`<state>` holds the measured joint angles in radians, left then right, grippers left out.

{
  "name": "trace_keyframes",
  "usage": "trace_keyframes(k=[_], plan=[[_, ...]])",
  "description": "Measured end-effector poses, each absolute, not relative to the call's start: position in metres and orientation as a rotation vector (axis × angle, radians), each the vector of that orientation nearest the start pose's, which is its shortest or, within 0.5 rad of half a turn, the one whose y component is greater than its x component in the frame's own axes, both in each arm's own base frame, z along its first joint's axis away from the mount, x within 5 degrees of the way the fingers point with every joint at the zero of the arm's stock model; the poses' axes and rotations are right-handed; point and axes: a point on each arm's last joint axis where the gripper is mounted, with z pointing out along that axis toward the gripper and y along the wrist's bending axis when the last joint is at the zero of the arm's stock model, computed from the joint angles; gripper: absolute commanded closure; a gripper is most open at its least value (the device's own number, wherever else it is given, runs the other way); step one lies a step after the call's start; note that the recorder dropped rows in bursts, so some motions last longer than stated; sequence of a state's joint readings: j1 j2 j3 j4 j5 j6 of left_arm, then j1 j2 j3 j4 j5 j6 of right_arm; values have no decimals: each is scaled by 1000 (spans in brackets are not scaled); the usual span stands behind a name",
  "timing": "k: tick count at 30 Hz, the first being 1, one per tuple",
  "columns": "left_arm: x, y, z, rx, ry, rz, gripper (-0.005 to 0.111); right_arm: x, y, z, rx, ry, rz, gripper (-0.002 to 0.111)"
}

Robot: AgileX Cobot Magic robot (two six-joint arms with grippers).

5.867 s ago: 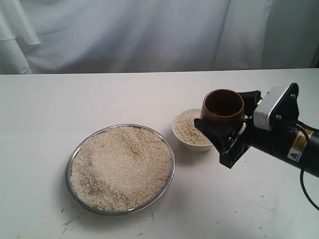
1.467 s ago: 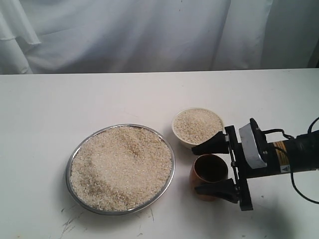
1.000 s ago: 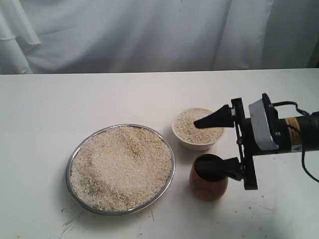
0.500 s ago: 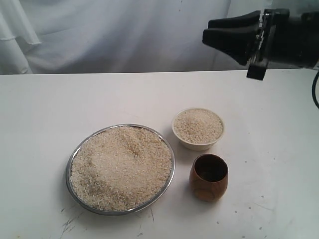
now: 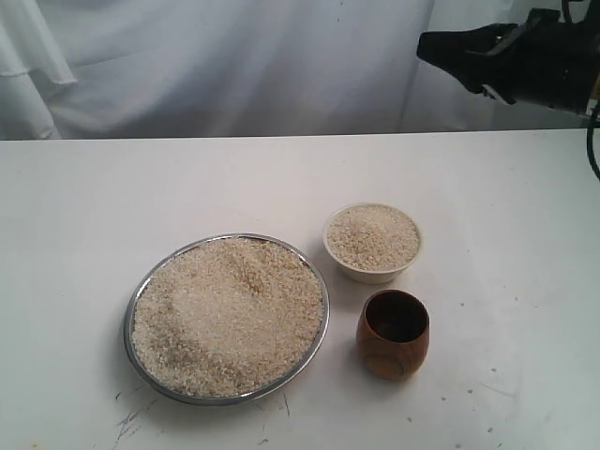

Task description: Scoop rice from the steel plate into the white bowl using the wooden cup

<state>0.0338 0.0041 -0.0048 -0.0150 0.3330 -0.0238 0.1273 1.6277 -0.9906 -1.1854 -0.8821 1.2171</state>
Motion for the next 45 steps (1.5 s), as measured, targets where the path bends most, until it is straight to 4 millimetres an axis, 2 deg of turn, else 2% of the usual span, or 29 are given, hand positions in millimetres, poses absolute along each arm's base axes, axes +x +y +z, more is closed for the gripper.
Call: trace_keyframes(k=[4,7,10,13,16,19,21,23,26,30,35,41,45], plan=[[54,1,185,-62,1815,-7,107,336,103,282,-452,1688,915,101],[54,1,185,-62,1815,-7,107,340,97,281,-413,1715,833,106],[54,1,185,-62,1815,-7,107,341,85,286,-360,1788,630,107],[54,1,185,-62,1815,-7,107,331,68,306,-308,1812,405,108],[54,1,185,-62,1815,-7,107,311,52,338,-243,1774,226,108],[54,1,185,-62,1815,-7,107,277,39,373,-197,1686,106,108],[54,1,185,-62,1815,-7,107,251,33,384,-197,1640,54,108],[54,1,185,-62,1815,-7,107,226,28,386,-194,1613,22,108],[54,1,185,-62,1815,-7,107,191,22,374,-189,1598,-1,108],[54,1,185,-62,1815,-7,107,161,20,337,-193,1643,13,108],[54,1,185,-62,1815,-7,107,140,18,295,-176,1715,42,108],[54,1,185,-62,1815,-7,107,118,16,263,-161,1733,69,108],[54,1,185,-62,1815,-7,107,104,14,251,-153,1703,74,108]])
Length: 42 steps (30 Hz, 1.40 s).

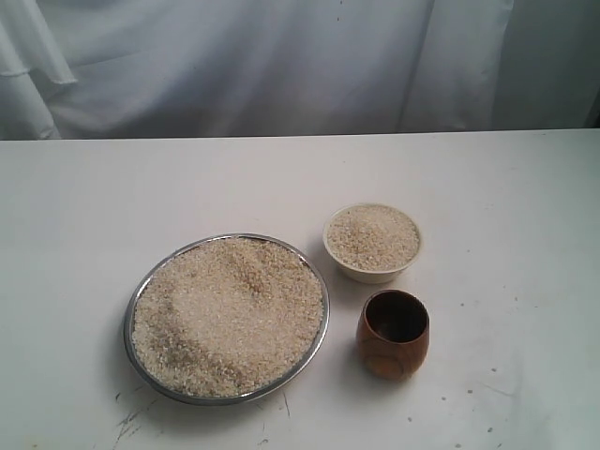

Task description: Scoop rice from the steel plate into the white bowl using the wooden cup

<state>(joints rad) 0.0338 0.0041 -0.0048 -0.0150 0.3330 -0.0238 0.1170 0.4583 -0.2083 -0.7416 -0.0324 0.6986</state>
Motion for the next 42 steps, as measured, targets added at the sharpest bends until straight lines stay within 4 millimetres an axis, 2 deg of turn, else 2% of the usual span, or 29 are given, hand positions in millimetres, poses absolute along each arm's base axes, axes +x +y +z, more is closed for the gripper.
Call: trace_keyframes(k=[6,12,20,29,42], plan=[[54,1,185,-62,1815,-7,107,87,11,230,-203,1657,4,108],[54,1,185,-62,1815,-7,107,75,9,204,-184,1667,17,108],[54,1,185,-62,1815,-7,107,70,8,197,-152,1715,32,108],[54,1,185,-62,1815,-7,107,67,6,184,-135,1867,36,108],[54,1,185,-62,1815,-7,107,54,4,185,-120,1803,39,108]])
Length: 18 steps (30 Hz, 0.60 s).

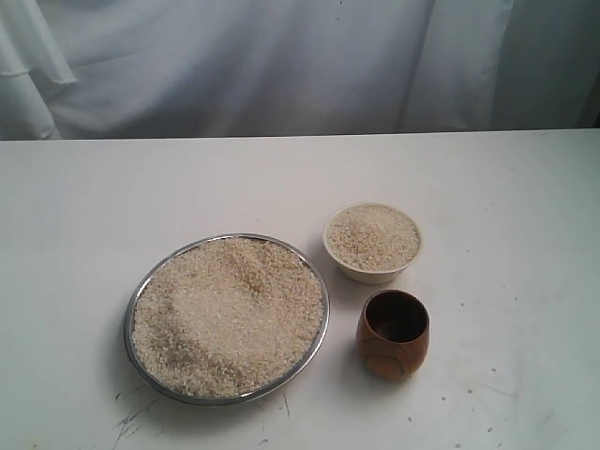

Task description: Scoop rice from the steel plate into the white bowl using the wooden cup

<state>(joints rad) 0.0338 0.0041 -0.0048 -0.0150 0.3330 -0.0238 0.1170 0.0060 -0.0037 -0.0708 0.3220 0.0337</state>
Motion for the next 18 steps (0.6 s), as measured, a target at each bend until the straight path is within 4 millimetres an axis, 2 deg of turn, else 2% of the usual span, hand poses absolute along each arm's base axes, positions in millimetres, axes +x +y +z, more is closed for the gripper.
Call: trace_keyframes(k=[18], plan=[[54,1,185,-62,1815,-7,107,54,5,185,-99,1811,71,108]])
